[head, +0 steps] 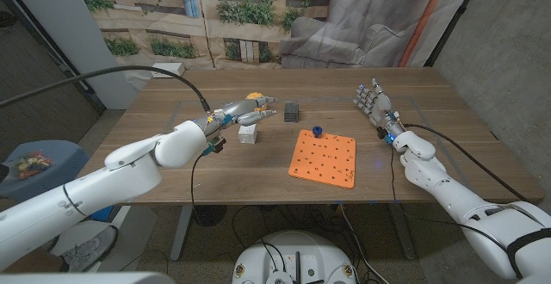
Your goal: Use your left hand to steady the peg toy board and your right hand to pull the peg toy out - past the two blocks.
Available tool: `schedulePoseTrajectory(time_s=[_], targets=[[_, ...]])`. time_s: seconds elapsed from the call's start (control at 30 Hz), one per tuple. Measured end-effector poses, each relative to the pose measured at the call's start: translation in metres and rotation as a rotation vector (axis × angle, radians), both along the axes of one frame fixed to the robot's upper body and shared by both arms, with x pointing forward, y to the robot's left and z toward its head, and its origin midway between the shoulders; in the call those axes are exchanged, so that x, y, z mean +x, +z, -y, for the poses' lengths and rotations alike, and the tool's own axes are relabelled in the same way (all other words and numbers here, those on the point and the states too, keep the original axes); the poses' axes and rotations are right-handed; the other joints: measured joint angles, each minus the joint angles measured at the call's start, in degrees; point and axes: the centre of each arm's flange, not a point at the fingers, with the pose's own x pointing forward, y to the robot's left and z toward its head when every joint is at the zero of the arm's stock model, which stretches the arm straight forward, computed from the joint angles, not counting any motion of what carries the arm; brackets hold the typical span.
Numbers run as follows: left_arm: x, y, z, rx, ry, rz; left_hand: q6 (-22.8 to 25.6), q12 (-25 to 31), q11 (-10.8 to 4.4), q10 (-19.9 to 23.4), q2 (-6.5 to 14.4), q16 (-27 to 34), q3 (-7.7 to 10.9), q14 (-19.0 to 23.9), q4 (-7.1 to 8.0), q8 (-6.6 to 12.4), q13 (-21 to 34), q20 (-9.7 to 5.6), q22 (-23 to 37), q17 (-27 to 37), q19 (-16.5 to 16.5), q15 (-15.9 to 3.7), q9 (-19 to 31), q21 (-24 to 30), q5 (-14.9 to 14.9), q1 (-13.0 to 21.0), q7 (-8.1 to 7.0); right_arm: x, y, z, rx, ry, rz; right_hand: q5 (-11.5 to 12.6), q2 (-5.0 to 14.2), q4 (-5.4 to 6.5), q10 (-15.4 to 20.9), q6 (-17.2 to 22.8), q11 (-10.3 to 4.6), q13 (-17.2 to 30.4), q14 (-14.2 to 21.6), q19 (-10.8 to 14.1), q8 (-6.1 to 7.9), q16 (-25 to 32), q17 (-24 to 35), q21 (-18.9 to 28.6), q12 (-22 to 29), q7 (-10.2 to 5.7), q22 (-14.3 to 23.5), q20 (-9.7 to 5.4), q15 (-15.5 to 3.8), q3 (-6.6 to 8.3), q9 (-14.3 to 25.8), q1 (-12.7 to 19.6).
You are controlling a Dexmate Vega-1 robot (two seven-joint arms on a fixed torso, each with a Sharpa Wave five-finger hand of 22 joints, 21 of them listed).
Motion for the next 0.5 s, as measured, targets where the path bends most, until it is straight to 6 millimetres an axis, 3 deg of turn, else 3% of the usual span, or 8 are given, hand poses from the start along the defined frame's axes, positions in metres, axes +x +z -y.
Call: schedulePoseTrajectory(time_s=[0.5], targets=[[0.007,-0.019,0.033,0.184,-0.022,0.070,-0.31,0.00,0.02,-0.42,-0.46,0.00,-0.65,-0.72,1.19,0.00,0.00,0.01,0.00,0.00,-1.22,-0.10,0.00,0.00,0.00,-0.92,0.29,0.006,0.000,0.011,-0.015,0.031,0.012,0.00,0.21,0.00,0.00,0.00,0.00,0.01,0.00,0.00,0.00,0.00,-0.27,0.00,0.00,0.00,0.01,0.00,0.00,0.00,0.01,-0.21]])
